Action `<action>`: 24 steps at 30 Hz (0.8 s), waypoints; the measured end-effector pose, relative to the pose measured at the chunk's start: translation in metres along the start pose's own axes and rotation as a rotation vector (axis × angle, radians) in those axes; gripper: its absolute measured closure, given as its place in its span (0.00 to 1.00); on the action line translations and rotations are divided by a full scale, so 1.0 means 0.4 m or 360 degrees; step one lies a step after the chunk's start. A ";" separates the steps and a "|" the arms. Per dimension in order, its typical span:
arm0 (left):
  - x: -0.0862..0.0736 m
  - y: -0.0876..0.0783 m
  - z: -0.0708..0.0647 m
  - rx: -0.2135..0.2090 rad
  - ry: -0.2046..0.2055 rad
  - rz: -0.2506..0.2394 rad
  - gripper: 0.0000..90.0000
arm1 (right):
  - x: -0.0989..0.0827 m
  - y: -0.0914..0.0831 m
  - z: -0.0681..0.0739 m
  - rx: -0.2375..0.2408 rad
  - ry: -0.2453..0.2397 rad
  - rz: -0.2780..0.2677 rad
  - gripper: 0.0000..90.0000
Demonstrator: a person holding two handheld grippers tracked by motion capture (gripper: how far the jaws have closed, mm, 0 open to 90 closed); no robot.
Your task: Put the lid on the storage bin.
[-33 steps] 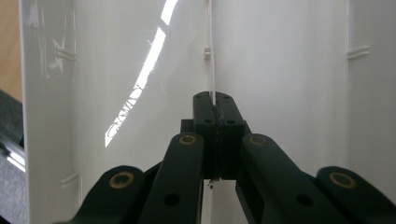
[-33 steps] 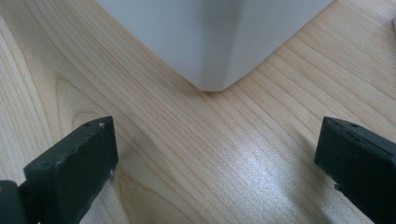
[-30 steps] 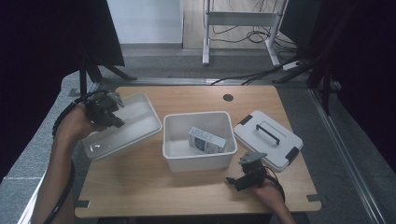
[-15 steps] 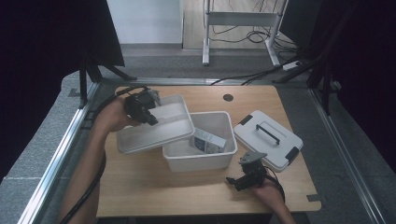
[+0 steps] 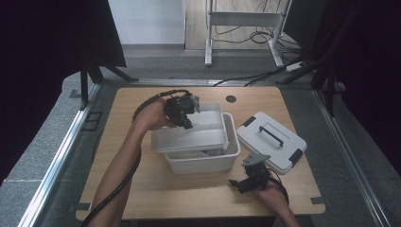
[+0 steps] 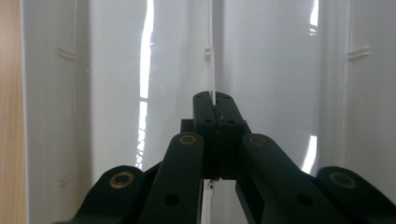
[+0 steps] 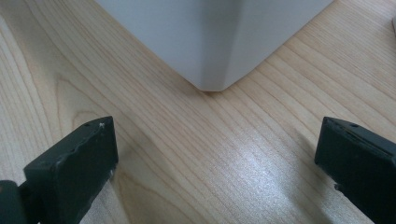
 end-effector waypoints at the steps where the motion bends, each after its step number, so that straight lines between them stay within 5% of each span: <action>1: 0.011 0.007 0.000 -0.0002 0.0010 -0.0003 0.99 | 0.000 0.000 0.000 0.0000 0.0001 0.0000 0.00; 8: 0.060 0.063 -0.011 -0.0060 0.0056 0.0010 0.99 | 0.000 0.000 0.001 0.0003 0.0003 0.0001 0.00; 19: 0.044 0.108 -0.014 -0.0116 -0.0037 -0.0012 0.99 | -0.001 0.000 0.001 0.0004 0.0004 0.0004 0.00; 24: 0.044 0.107 -0.015 -0.0087 -0.0071 -0.0022 0.98 | 0.000 0.000 0.001 0.0005 0.0005 0.0006 0.00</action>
Point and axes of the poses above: each handheld gripper's, and its own axes: y roughly forward along the jaws, x roughly out of its top, z roughly to its left, the point moved 5 cm from there along y, roughly forward along the jaws, and after that the axes turned 2 degrees about -z, right-handed, at the moved point
